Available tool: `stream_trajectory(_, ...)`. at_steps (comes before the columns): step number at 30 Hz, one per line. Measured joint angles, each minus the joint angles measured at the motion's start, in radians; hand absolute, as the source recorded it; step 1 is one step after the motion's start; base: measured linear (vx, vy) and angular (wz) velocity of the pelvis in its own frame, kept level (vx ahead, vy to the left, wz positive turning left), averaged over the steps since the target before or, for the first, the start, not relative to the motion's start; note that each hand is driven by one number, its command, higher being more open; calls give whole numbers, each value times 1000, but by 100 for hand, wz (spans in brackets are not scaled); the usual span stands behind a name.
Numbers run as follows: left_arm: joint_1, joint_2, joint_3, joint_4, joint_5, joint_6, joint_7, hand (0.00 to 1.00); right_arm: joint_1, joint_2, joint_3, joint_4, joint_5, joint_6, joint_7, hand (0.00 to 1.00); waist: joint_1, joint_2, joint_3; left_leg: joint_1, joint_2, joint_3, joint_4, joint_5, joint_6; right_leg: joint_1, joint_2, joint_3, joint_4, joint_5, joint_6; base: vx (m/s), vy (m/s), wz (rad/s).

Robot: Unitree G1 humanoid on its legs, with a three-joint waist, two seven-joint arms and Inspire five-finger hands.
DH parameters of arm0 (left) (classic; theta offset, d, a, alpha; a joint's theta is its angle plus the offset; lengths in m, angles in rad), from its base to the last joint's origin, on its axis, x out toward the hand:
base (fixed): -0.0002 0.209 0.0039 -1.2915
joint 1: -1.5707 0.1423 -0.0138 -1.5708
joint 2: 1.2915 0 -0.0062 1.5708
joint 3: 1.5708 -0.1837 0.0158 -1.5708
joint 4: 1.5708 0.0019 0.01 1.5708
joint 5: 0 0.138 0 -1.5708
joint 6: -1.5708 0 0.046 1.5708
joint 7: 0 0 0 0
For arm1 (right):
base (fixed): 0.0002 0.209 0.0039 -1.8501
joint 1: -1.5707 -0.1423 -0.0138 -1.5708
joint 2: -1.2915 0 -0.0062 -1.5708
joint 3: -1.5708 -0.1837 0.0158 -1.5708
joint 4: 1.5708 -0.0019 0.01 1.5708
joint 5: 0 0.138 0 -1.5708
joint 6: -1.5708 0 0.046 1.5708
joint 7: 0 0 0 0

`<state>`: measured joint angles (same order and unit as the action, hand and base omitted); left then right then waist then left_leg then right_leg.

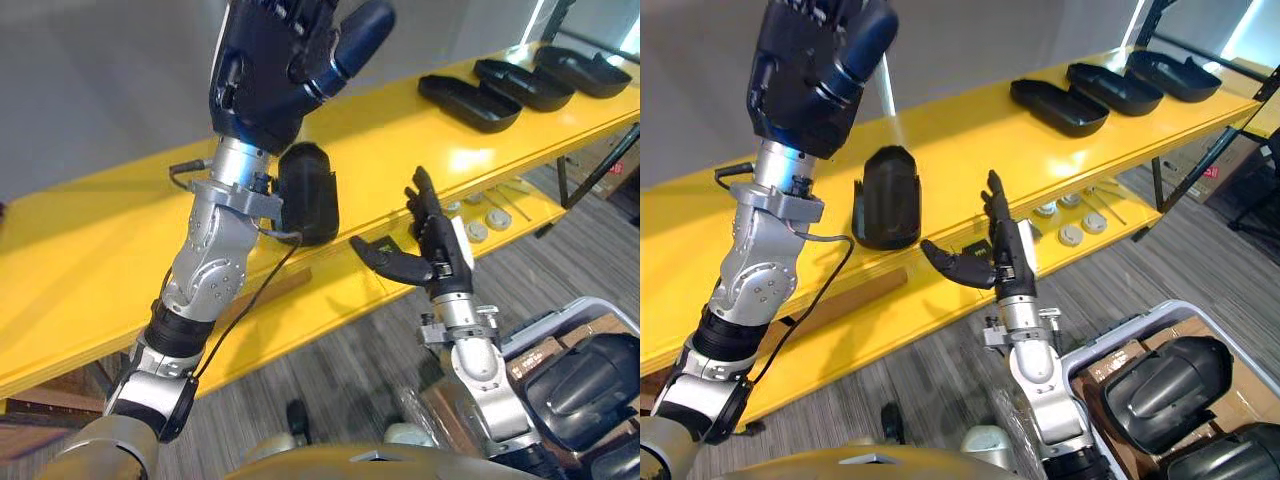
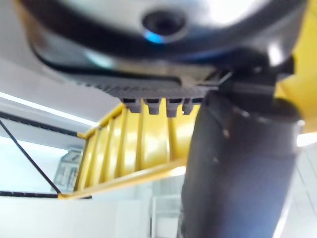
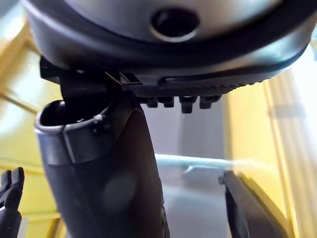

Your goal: Walk over and take three plastic housings, then place them on the shelf

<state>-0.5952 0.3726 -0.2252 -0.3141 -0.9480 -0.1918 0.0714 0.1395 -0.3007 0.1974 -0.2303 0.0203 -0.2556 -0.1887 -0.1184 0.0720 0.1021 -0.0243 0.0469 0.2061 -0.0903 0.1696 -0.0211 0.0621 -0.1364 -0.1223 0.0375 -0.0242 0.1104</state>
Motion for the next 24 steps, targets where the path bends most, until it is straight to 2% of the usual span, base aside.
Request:
stream_trajectory(2,0,13,33,2,18,2,-3,100,0,-32,-33,0,-23,-14,-10,100,3,8,-6,-4,12,0,0,-2,-4,16,-2,-52,-23,2,0,-52,-20,15)
stream_trajectory(4,5,44,46,5,37,7,10,100,0,-46,-42,0,-54,-15,-14,100,6,1,-10,-7,16,12,0,-13,-24,28,-2,-75,-47,6,-4,-16,-5,13)
stream_trajectory(6,42,82,83,10,53,34,8,100,-5,-64,-54,0,-55,-16,15,100,12,-2,-30,-19,18,18,0,-7,-30,31,1,-93,-65,20,-5,19,-9,8)
stream_trajectory(8,159,80,158,5,52,40,-29,100,-11,-77,-69,0,-76,-20,50,100,16,-5,-40,-19,18,7,0,8,-29,31,-1,-100,-59,32,4,58,-23,8)
stream_trajectory(9,252,73,201,-9,58,40,-41,100,-11,-89,-86,0,-94,-24,76,100,23,-7,-44,-20,16,3,0,10,-24,35,-2,-108,-57,33,4,75,-16,10)
stream_trajectory(10,296,67,219,-13,60,39,-45,100,-11,-94,-96,0,-93,-27,88,100,30,-12,-43,-21,15,0,0,12,-21,39,-3,-112,-58,35,2,93,-5,21)
stream_trajectory(12,433,30,277,-19,119,38,-54,100,-14,-98,-124,0,-94,-28,116,100,46,-31,-41,-23,13,-22,0,23,-7,50,-2,-136,-56,38,6,74,-8,29)
stream_trajectory(14,607,-39,324,-45,194,38,-55,100,-23,-98,-157,2,-95,-28,126,100,77,-60,-42,-23,6,-51,0,23,-7,63,-3,-170,-56,27,3,55,-10,41)
stream_trajectory(17,744,-84,330,-71,282,38,-71,100,-69,-98,-177,37,-137,-28,131,100,116,-73,-40,-24,-8,-90,0,15,-14,82,-12,-209,-41,5,4,13,7,46)
stream_trajectory(20,811,-110,320,-93,336,38,-100,100,-108,-98,-167,104,-137,-28,133,100,144,-71,-39,-24,-18,-112,0,12,-9,92,-19,-243,-28,-16,5,-27,22,36)
stream_trajectory(24,855,-145,318,-96,335,34,-104,100,-117,-98,-153,156,-159,-26,132,100,150,-67,-36,-28,-24,-116,0,13,-9,96,-24,-261,-21,-23,9,-31,17,15)
